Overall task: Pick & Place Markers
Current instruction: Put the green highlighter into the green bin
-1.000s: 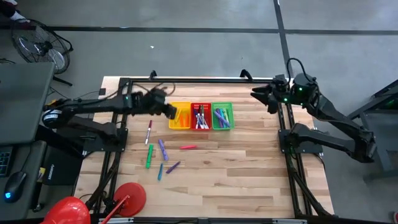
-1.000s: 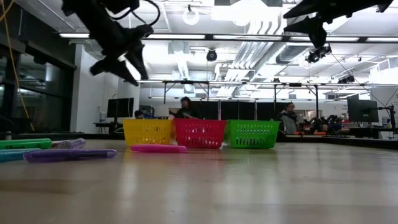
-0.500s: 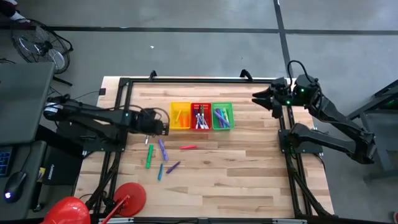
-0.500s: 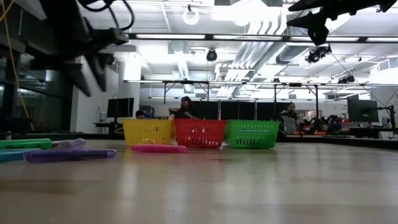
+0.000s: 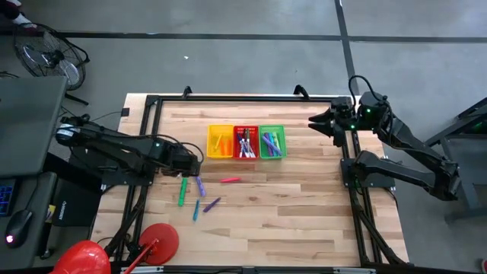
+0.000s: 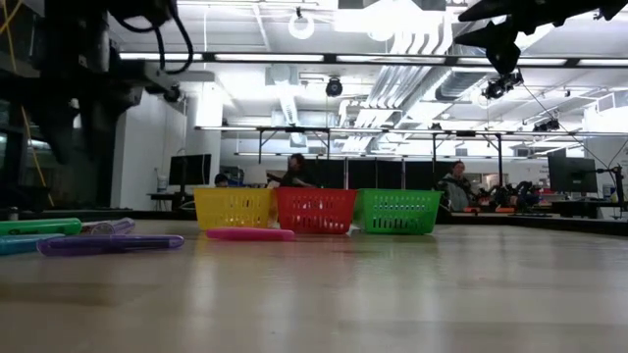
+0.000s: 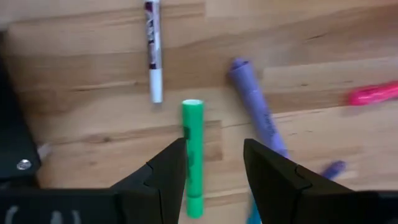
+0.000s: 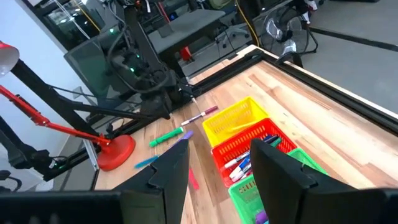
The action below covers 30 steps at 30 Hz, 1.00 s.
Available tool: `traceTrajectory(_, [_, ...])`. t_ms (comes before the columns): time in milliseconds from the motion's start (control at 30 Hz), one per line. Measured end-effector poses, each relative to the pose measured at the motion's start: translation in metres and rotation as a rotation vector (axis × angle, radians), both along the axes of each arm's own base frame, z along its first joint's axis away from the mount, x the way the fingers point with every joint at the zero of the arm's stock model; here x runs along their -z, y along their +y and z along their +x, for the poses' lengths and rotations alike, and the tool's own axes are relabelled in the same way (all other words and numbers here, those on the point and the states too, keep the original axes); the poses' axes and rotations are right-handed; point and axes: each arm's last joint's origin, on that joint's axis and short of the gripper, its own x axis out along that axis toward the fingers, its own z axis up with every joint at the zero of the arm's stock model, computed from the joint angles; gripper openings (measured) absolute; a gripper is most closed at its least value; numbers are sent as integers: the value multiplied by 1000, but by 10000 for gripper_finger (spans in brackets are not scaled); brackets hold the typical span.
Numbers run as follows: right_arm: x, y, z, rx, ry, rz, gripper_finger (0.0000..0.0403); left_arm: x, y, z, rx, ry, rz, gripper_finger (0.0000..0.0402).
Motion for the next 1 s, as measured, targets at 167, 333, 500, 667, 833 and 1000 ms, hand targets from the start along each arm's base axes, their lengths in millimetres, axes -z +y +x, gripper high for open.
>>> traceTrajectory(167, [0, 0, 0, -3, 4, -2, 158, 10, -6, 7, 62, 57, -51, 156])
traceTrajectory(333, [1, 0, 0, -7, 13, 0, 158, 28, -21, 17, 67, 130, -49, 156])
traceTrajectory(500, [2, 1, 0, -11, 21, 8, 158, 40, -35, 21, 44, 180, -42, 156])
traceTrajectory(667, [4, 1, -1, -20, 32, 20, 158, 49, -46, 24, 29, 202, -45, 156])
traceTrajectory(833, [5, 1, -1, -26, 40, 21, 158, 57, -53, 26, 25, 221, -38, 156])
traceTrajectory(1000, [5, 2, -1, -31, 42, 26, 158, 64, -56, 31, 31, 219, -48, 156])
